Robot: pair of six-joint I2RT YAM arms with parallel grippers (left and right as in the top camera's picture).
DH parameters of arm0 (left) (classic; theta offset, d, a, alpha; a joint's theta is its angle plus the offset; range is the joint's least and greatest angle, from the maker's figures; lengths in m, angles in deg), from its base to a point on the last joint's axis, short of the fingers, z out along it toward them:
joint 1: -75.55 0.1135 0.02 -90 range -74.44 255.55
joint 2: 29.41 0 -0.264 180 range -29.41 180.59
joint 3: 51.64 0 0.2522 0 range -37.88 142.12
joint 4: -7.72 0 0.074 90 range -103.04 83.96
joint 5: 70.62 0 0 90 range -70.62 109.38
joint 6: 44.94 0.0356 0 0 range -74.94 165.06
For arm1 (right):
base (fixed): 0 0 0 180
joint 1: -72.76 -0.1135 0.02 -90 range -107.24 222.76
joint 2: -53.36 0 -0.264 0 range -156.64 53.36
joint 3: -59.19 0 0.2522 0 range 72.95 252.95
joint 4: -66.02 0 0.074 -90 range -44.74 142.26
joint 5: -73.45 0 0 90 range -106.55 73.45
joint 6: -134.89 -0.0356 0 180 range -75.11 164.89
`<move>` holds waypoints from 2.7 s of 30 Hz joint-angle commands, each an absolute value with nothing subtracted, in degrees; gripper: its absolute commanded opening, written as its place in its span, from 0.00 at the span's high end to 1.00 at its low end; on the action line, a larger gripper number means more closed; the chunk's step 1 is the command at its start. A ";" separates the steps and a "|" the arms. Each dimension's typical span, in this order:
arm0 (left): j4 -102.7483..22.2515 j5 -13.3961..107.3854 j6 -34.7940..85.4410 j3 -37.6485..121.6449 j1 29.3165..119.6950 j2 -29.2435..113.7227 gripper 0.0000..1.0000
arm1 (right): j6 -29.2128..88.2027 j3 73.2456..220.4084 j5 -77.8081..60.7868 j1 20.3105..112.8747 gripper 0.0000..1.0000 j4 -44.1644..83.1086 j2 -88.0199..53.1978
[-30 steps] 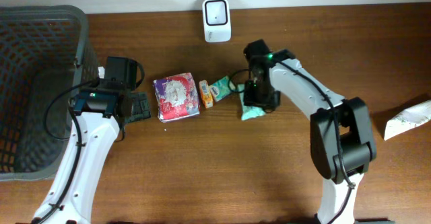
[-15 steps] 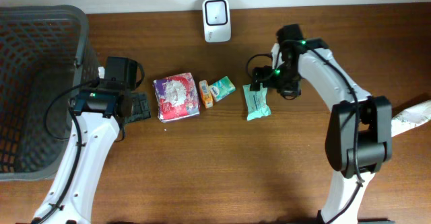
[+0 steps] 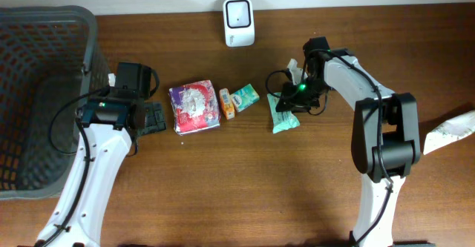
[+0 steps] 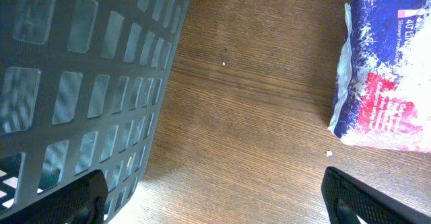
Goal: Scan the item barcode
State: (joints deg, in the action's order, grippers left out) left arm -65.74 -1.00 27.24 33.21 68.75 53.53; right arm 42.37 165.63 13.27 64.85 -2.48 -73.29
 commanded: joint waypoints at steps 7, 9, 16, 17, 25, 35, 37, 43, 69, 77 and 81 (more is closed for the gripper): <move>-65.66 -0.98 26.62 33.17 68.97 53.31 0.01 | 40.12 188.80 -5.29 63.54 0.96 -25.04 -74.18; -65.66 -0.96 26.62 33.17 68.97 53.31 0.01 | 31.42 192.78 -21.48 61.62 0.96 -29.19 -74.18; -65.66 -0.98 26.62 33.17 68.97 53.31 0.01 | 14.13 183.25 -46.36 53.97 0.96 -27.55 -74.47; -65.66 -0.98 26.62 33.17 68.97 53.31 0.01 | 14.15 181.61 -45.92 53.42 0.96 -26.31 -74.47; -65.66 -0.98 26.62 33.17 68.97 53.31 0.01 | 17.19 181.83 -39.93 51.50 0.54 -24.89 -74.40; -65.66 -0.96 26.62 33.17 68.97 53.31 0.01 | 18.81 186.22 -34.97 51.33 0.49 -25.21 -74.53; -65.66 -0.98 26.62 33.17 68.97 53.31 0.01 | 17.80 184.45 -35.01 51.33 0.49 -23.31 -74.53; -65.66 -0.98 26.62 33.17 68.97 53.31 0.01 | 17.82 174.07 -39.27 51.57 0.50 -17.35 -74.56; -65.66 -0.98 26.62 33.17 68.97 53.31 0.01 | 31.18 176.52 18.32 57.97 0.96 -4.01 -74.53; -65.66 -0.98 26.62 33.17 68.97 53.31 0.01 | 37.19 167.89 23.15 69.10 0.36 -2.53 -74.51; -65.66 -0.98 26.62 33.17 68.97 53.31 0.01 | 37.21 168.15 23.76 71.06 0.35 -4.71 -74.49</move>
State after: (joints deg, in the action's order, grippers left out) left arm -65.72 -1.00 27.24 33.21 68.75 53.53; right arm 36.14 168.28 22.23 70.28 -3.79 -74.47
